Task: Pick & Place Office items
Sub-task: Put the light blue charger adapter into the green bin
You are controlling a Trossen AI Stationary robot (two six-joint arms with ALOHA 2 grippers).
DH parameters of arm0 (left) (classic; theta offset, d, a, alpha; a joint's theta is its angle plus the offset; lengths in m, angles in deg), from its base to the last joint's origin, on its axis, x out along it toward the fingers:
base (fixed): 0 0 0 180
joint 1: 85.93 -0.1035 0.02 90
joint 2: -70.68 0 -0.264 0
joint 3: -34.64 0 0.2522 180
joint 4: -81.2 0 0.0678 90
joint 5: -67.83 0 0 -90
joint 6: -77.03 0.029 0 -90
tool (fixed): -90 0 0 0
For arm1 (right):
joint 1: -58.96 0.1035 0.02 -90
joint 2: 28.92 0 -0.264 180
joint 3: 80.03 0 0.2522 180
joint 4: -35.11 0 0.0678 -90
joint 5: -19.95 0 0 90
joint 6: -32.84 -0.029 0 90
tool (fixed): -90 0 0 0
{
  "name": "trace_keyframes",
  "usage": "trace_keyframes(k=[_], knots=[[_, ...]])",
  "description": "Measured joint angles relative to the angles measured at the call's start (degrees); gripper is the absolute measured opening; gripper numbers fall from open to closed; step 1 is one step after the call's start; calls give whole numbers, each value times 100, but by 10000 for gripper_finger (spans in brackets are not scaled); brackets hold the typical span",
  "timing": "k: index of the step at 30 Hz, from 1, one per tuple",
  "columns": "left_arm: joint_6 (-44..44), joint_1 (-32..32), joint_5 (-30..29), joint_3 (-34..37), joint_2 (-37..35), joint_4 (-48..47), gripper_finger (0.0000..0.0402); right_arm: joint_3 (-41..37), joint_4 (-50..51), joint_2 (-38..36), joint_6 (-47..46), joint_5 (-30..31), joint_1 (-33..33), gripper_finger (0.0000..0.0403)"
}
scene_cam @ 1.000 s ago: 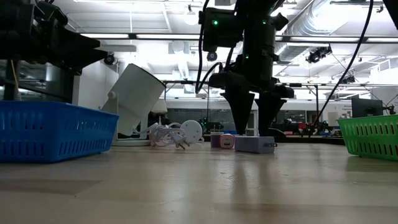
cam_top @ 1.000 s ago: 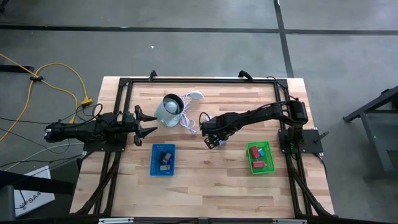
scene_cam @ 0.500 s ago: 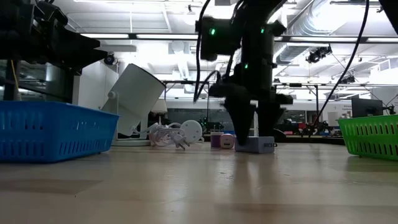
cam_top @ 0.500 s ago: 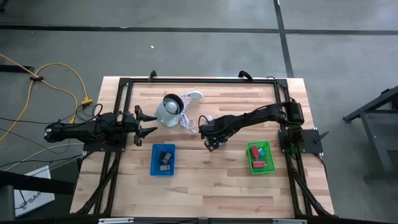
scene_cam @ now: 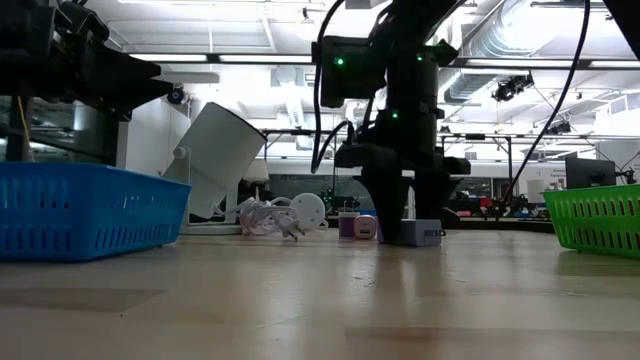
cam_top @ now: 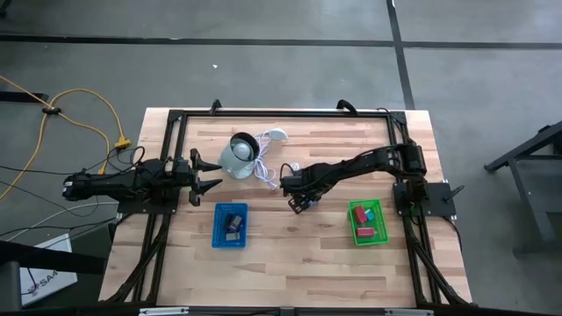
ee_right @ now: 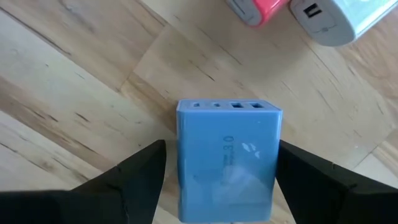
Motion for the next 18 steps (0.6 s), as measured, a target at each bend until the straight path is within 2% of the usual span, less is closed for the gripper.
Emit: trace_keyframes(k=[18], knots=[[0,0,0,0,0,0,212,2,-2,-7,-31,-39,0,265]])
